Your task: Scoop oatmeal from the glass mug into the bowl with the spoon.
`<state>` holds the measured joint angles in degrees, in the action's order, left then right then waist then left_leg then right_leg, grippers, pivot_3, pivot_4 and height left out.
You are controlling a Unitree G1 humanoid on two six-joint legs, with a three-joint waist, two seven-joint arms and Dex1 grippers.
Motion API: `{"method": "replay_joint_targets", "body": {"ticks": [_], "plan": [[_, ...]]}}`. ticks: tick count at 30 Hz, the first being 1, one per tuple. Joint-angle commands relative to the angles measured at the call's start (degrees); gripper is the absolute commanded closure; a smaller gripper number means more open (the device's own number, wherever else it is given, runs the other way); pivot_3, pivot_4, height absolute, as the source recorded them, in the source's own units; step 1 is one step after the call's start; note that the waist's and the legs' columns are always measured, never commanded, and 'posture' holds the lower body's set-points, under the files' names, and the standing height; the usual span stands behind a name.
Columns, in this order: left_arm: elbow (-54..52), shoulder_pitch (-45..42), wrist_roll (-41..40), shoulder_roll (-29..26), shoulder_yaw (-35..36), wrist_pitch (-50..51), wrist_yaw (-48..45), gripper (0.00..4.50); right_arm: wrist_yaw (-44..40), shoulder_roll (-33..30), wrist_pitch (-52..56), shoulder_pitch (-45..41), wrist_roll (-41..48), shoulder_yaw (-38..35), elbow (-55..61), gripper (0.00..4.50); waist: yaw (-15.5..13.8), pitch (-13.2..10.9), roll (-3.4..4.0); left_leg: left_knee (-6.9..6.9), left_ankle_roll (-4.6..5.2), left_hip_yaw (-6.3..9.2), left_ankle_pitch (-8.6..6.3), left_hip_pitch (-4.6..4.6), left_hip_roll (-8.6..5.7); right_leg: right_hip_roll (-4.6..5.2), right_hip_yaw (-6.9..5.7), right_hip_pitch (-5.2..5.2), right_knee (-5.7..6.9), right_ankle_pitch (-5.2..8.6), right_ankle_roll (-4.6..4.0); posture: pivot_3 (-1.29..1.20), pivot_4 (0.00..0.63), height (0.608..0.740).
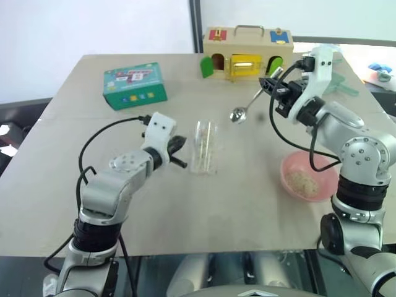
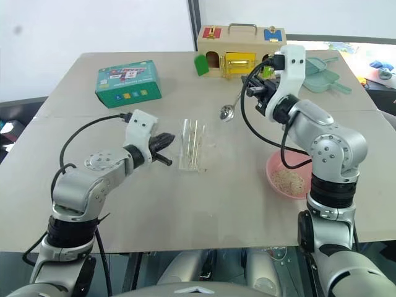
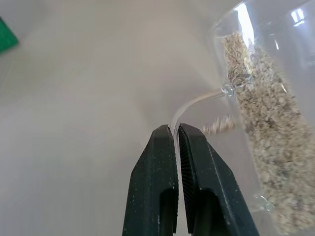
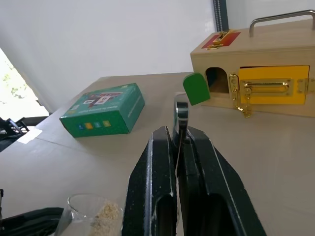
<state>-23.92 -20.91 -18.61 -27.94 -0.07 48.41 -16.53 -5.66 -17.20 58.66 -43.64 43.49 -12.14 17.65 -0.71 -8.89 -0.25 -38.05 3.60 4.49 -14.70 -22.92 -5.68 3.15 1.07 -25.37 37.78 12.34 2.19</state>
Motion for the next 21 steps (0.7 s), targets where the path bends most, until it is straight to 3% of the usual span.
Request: {"method": "replay_joint_targets", "body": {"ticks": [1, 4, 9, 16, 21], "plan": [[0.7, 1.1, 3.1, 4.8, 3.3, -23.8, -0.9, 4.47, 0.1, -1.1, -0.4, -1.2, 1.4, -2.6, 2.7, 4.5, -0.1, 0.0, -0.01, 0.01, 0.0, 0.0, 0.0, -0.02, 0.0, 0.0, -0.01, 0.0, -0.06, 0.0, 0.0, 0.0, 0.15, 0.74], [4.9, 2.4, 8.6, 7.6, 3.4, -40.5, 0.7, 4.47, 0.7, -1.8, -0.2, -1.1, 1.8, -3.9, 3.0, 4.5, -0.1, 0.0, -0.04, 0.02, 0.01, 0.0, 0.0, -0.08, 0.01, 0.0, -0.04, -0.03, -0.11, -0.01, -0.01, 0.0, 0.15, 0.74], [11.4, 5.7, 4.8, 9.7, 4.3, -58.5, -8.2, 4.47, 2.0, -3.4, 0.9, 0.0, 2.8, -5.8, 4.4, 4.5, 0.0, 0.0, -0.04, 0.05, 0.03, -0.03, -0.01, -0.08, 0.02, 0.01, 0.0, -0.05, -0.11, 0.0, -0.01, 0.0, 0.15, 0.74], [18.7, 12.4, 3.0, 9.7, 3.5, -74.1, -18.3, 4.47, 4.1, -4.8, 3.1, 3.5, 4.9, -8.3, 8.1, 4.5, 0.0, 0.0, -0.04, 0.04, 0.06, -0.03, -0.02, -0.09, 0.04, 0.0, 0.0, -0.05, -0.12, -0.01, -0.01, 0.0, 0.15, 0.74], [23.7, 14.5, 4.5, 11.1, 2.1, -79.1, -19.5, 4.47, 5.2, -5.8, 4.2, 5.2, 6.4, -9.5, 9.7, 4.5, 0.0, 0.0, -0.04, 0.01, 0.12, -0.03, -0.05, -0.09, 0.04, 0.01, -0.02, -0.03, -0.1, -0.01, 0.0, 0.0, 0.15, 0.74]]}}
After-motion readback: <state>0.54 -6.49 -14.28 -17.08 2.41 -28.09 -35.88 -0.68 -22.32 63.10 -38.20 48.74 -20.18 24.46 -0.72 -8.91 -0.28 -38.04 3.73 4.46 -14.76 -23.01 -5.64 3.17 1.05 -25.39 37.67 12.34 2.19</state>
